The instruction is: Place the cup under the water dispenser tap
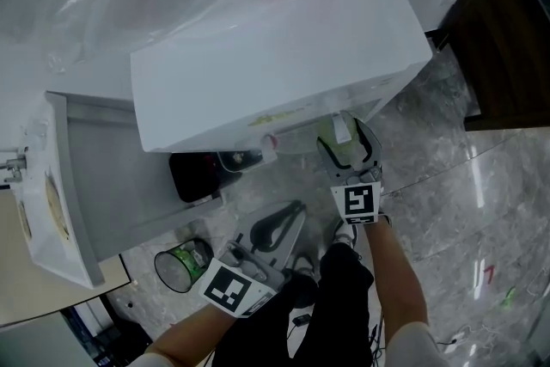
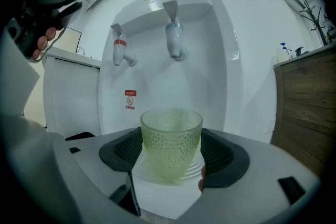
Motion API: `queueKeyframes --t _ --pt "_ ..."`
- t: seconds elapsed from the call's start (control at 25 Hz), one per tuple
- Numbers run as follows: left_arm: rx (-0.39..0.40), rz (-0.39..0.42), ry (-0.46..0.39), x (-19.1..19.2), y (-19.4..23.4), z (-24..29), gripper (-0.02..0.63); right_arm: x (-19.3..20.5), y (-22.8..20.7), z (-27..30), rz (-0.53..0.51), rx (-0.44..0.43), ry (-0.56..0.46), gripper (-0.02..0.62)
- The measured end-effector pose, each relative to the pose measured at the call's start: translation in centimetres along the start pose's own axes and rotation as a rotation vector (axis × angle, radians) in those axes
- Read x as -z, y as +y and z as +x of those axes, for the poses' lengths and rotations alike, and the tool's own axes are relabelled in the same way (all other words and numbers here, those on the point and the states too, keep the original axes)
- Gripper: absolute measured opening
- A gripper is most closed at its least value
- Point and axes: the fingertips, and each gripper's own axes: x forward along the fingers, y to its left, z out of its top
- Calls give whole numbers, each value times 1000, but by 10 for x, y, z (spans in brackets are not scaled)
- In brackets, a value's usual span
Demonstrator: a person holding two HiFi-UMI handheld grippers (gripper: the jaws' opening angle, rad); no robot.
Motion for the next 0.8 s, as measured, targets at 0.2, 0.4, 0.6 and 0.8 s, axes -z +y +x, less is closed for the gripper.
queueKeyframes --t 0.2,0.4,0.6,0.8 --pt "2 -11 8 -1 1 -1 29 2 1 1 -2 -21 39 321" --pt "13 -28 15 -9 -7 -2 29 1 2 -5 -6 -47 96 321" --pt "17 -36 32 -11 -10 -6 29 8 1 -4 14 -77 146 339" --pt "12 -38 43 -9 -7 -9 29 7 2 -5 23 -80 158 358"
